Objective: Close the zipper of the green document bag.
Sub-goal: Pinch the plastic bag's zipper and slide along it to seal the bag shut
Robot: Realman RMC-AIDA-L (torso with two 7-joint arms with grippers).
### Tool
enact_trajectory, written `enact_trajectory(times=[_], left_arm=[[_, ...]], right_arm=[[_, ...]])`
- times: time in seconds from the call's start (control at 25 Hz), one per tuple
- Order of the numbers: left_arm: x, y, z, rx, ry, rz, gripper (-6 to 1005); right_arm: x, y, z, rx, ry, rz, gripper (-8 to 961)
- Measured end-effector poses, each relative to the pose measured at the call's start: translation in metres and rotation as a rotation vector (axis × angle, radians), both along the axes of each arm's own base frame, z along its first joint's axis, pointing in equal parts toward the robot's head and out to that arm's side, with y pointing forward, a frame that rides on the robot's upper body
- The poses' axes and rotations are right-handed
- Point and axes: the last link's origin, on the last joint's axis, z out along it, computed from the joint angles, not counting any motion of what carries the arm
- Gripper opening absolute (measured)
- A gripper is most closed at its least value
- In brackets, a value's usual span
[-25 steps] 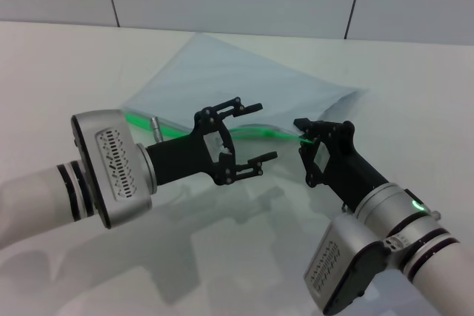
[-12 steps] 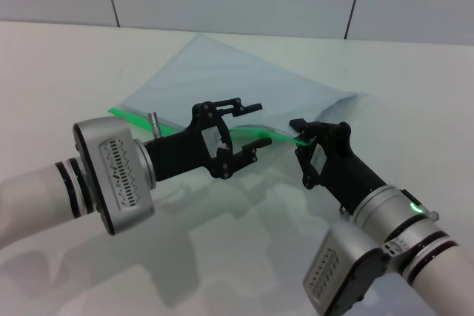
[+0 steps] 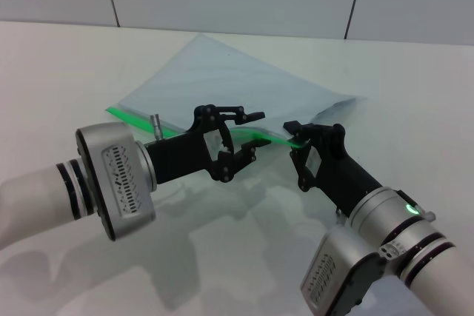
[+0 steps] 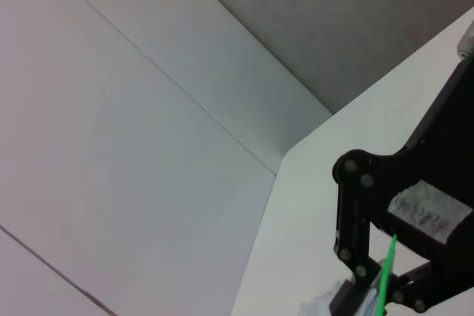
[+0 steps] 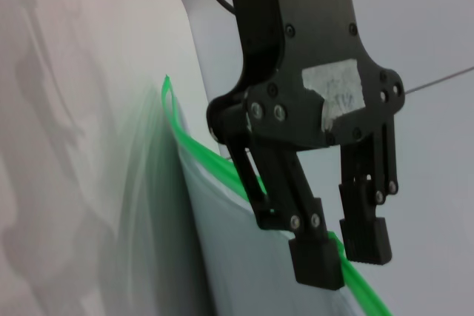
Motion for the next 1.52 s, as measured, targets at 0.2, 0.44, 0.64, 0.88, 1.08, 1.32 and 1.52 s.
enact_trajectory(times=[0.2, 0.44, 0.64, 0.88, 1.08, 1.32, 1.52], left_arm=[[0.0006, -0.0003, -0.0007, -0.005, 0.006, -0.007, 340], [0.0013, -0.0006, -0.0015, -0.007, 0.007, -0.012, 317], [0.0002, -0.0018, -0.002, 0.009, 0.022, -0.029, 298], [-0.0004, -0.0024, -0.0024, 0.012, 0.027, -0.033, 174], [-0.001, -0.0021, -0.0025, 0.013, 0.03, -0.029, 157], [-0.0011, -0.0022, -0.0028, 0.013, 0.03, -0.028, 135], [-0.0009, -0.0025, -0.0034, 0.01, 0.031, -0.029, 102]], right_arm=[[-0.0004, -0.0004, -0.0004, -0.003, -0.001, 0.004, 46], [0.0, -0.0003, -0.0004, -0.003, -0.002, 0.003, 46], [-0.0001, -0.0004, -0.0005, -0.004, -0.003, 0.004, 47], [0.0, -0.0006, -0.0006, -0.004, -0.006, 0.005, 47], [-0.0002, -0.002, -0.0014, -0.009, -0.015, 0.021, 47], [-0.0001, -0.0024, -0.0015, -0.011, -0.016, 0.024, 46], [0.0, -0.0024, -0.0015, -0.011, -0.016, 0.024, 46]])
